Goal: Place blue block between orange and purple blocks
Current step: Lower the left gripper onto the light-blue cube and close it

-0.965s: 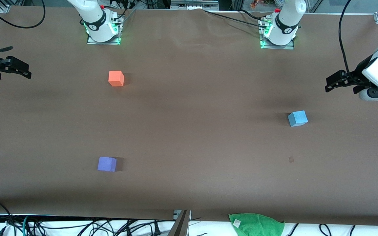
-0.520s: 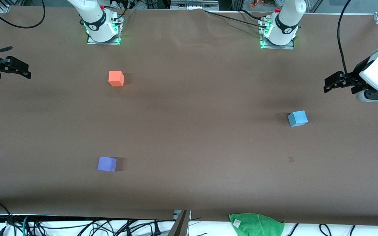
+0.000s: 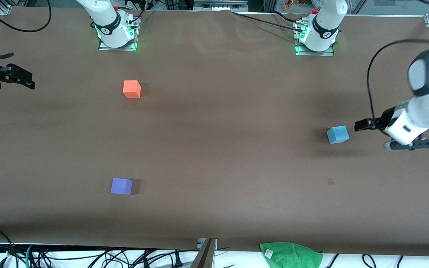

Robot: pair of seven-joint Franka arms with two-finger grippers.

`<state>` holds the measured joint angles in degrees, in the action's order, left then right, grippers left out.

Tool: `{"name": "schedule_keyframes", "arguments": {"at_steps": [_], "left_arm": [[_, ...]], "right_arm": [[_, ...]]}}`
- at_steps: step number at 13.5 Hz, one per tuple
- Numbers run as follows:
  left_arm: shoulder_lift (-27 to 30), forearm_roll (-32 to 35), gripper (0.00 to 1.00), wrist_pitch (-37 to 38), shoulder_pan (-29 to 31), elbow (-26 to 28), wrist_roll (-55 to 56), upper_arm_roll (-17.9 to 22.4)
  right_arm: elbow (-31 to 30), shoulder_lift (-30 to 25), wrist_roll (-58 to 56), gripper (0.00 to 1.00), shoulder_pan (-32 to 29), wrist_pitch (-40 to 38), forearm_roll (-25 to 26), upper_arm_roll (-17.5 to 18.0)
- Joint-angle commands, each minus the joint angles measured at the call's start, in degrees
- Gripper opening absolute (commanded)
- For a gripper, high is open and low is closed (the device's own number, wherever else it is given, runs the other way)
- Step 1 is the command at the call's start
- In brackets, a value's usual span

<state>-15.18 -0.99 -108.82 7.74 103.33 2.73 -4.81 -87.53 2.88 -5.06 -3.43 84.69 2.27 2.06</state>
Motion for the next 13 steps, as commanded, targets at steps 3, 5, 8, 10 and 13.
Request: {"name": "schedule_keyframes", "arguments": {"at_steps": [3, 5, 8, 10, 13], "left_arm": [[-2.74, -0.85, 1.0, -12.8, 1.48, 9.25, 0.26, -0.2], [-3.88, -0.94, 1.0, -15.1, 1.49, 10.84, 0.34, -0.2], [-6.43, -1.03, 1.0, -20.01, 1.75, 12.07, 0.43, -0.2], [-6.7, -1.03, 1.0, -22.48, 1.84, 14.26, 0.43, -0.2], [-8.36, -1.03, 1.0, -24.33, 1.84, 14.89, 0.96, -0.2]], "right_arm": [[1.04, 0.29, -0.04, 1.0, -0.35, -0.75, -1.31, -0.13], [1.04, 0.29, -0.04, 1.0, -0.35, -0.75, -1.31, -0.13], [1.13, 0.29, -0.04, 1.0, -0.35, -0.67, -1.31, -0.13], [1.13, 0.29, -0.04, 1.0, -0.35, -0.67, -1.31, -0.22], [1.04, 0.29, -0.04, 1.0, -0.35, -0.67, -1.31, -0.22]]}}
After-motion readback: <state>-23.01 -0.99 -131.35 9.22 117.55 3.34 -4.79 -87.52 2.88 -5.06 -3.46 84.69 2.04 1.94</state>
